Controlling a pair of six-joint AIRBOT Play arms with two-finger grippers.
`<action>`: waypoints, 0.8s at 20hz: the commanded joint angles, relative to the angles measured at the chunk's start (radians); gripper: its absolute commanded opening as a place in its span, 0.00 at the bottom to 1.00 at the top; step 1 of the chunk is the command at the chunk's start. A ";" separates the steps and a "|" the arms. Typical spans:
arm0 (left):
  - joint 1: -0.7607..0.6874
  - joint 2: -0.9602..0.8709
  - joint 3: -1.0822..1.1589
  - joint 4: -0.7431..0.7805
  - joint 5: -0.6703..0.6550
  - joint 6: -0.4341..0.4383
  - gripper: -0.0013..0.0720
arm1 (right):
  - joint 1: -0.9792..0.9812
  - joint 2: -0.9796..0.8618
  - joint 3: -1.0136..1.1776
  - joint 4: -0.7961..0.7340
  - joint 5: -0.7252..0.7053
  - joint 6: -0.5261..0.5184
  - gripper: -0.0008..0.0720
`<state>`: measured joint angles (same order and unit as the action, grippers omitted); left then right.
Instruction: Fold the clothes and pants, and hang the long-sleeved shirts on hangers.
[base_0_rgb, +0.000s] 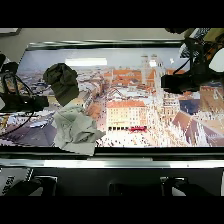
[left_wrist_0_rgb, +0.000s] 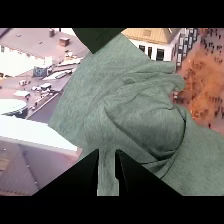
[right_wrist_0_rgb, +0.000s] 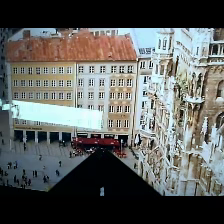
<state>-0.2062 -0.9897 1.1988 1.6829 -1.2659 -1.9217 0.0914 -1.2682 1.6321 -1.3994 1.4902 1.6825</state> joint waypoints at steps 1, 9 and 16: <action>-0.001 0.000 0.001 0.000 0.002 0.000 0.20 | 0.000 0.001 0.001 0.001 0.000 0.001 0.06; -0.002 -0.012 0.001 -0.012 -0.026 0.000 1.00 | 0.000 0.001 0.001 0.002 0.014 0.008 0.06; -0.066 -0.277 -0.033 -0.137 -0.001 0.066 1.00 | 0.000 0.001 0.001 0.021 0.046 0.008 0.14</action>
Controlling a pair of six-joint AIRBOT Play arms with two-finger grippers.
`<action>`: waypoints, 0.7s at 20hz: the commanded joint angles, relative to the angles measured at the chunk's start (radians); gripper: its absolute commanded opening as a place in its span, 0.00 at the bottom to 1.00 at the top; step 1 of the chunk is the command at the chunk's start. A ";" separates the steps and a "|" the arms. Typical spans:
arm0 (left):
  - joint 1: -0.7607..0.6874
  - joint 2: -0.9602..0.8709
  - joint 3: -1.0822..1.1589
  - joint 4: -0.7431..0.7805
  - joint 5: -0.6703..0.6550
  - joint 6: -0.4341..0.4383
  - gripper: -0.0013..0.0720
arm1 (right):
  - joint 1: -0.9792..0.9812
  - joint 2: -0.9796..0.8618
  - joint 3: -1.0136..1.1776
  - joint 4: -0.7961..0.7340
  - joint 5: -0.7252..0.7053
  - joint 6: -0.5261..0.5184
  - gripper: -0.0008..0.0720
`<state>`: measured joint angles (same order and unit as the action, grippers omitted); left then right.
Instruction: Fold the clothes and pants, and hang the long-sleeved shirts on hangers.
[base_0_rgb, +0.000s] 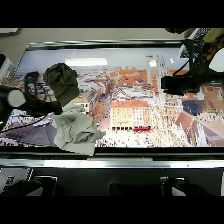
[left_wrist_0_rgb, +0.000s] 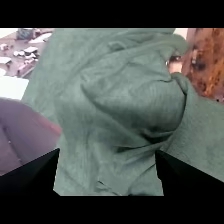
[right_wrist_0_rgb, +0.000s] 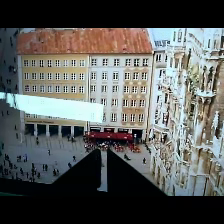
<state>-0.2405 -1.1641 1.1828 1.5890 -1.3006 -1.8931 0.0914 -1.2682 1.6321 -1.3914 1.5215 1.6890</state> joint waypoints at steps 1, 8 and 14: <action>-0.047 -0.143 -0.027 -0.043 0.051 0.039 1.00 | 0.000 0.001 0.001 0.016 0.018 0.002 0.14; -0.119 -0.272 -0.032 -0.106 0.091 0.047 0.67 | 0.000 0.001 0.001 0.019 0.025 0.002 0.14; -0.146 -0.281 -0.032 -0.391 0.257 0.154 0.04 | 0.000 0.001 0.001 0.023 0.027 0.002 0.14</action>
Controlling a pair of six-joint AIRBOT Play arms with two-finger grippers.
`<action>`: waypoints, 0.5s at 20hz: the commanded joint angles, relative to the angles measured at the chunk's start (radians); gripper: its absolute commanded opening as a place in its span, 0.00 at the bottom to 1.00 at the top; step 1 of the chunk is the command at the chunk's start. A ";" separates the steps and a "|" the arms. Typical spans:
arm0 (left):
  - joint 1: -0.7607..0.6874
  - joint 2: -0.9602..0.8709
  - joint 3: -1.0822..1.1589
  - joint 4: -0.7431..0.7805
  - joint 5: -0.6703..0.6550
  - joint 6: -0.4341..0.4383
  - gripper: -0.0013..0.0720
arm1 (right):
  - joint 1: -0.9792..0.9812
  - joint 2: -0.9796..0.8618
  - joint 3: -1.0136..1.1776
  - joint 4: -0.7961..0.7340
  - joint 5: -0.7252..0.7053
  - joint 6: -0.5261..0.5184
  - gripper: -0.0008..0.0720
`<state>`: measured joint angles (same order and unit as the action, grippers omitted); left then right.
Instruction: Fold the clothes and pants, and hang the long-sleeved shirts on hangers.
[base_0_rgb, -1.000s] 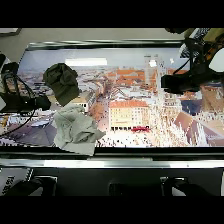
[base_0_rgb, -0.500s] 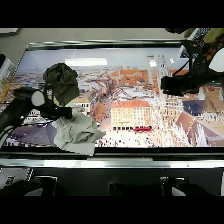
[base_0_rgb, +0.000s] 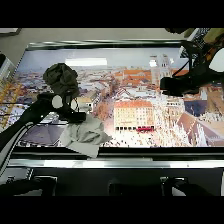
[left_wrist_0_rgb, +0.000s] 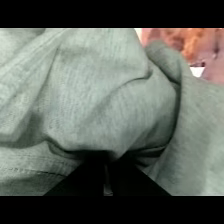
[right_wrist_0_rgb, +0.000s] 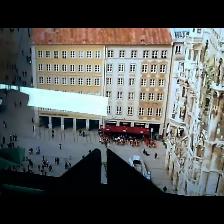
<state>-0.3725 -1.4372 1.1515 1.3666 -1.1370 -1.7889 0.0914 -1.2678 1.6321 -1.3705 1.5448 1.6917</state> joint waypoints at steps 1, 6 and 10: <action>-0.030 -0.008 0.000 -0.243 0.143 0.066 0.04 | 0.000 0.002 0.001 0.002 0.007 -0.001 0.14; -0.176 -0.059 0.022 -0.472 0.373 0.080 0.04 | 0.000 0.048 0.001 -0.044 0.017 -0.002 0.14; -0.290 -0.203 0.116 -0.541 0.415 0.080 0.04 | 0.000 0.109 0.001 -0.203 0.084 -0.015 0.14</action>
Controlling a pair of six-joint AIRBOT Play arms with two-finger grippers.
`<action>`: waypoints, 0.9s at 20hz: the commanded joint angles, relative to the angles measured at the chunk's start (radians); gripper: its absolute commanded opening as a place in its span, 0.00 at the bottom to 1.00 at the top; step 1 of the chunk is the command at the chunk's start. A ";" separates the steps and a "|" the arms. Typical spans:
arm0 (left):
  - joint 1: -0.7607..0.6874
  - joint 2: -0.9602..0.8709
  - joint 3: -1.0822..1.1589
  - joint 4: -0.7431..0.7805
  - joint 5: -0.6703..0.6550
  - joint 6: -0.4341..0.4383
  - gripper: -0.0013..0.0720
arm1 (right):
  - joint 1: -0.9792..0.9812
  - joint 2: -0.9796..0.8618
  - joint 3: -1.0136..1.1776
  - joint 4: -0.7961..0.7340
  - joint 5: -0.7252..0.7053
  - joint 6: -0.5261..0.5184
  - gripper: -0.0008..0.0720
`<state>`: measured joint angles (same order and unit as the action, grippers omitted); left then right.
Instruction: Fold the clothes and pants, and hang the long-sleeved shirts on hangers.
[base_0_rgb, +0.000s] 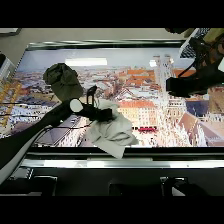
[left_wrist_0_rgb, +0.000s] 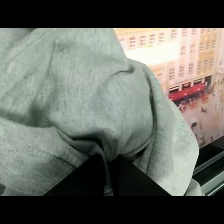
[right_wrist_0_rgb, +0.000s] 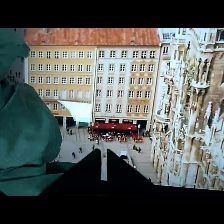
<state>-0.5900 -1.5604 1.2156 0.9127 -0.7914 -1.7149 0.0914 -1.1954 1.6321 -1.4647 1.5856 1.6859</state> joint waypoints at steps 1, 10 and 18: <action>-0.089 -0.111 0.081 -0.087 0.071 0.006 0.04 | 0.000 0.052 0.001 -0.151 0.056 -0.026 0.14; 0.138 -0.026 0.156 -0.037 -0.169 0.122 0.46 | -0.002 0.036 0.001 -0.129 -0.194 0.189 0.51; 0.435 0.159 0.120 0.159 -0.473 0.122 0.45 | -0.599 0.016 -0.212 0.406 -0.084 -0.062 0.76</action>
<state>-0.2440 -1.4563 1.3540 1.0107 -1.1778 -1.5993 -0.3046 -1.1721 1.5494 -1.3437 1.4292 1.7546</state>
